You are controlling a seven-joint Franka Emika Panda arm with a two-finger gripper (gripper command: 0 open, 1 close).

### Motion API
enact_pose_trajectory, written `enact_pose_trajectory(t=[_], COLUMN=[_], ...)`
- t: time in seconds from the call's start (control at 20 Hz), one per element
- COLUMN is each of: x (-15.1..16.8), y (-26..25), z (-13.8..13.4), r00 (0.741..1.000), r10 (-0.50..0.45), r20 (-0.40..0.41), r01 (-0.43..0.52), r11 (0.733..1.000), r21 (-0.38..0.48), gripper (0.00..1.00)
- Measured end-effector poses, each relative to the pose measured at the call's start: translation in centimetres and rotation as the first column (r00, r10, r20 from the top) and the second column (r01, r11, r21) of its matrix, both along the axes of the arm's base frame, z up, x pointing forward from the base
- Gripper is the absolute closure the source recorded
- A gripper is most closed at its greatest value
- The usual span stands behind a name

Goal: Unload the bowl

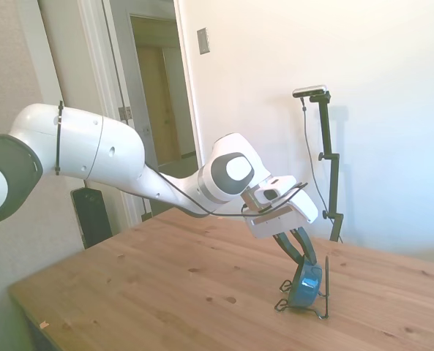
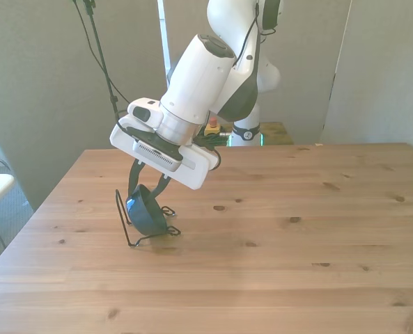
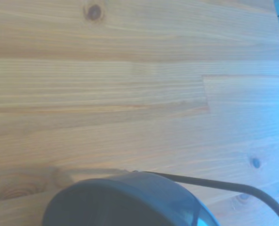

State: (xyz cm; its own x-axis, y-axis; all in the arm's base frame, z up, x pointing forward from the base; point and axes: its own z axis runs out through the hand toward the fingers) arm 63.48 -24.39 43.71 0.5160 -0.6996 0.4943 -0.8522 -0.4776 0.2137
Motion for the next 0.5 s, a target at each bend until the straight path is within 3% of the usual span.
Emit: enact_pose_trajectory(t=[0.5], x=[0.02], y=[0.31], z=[0.42], r00=[0.993], r10=[-0.045], r20=[-0.109], r01=[0.04], r11=[0.998], r21=[-0.048], gripper=[1.0])
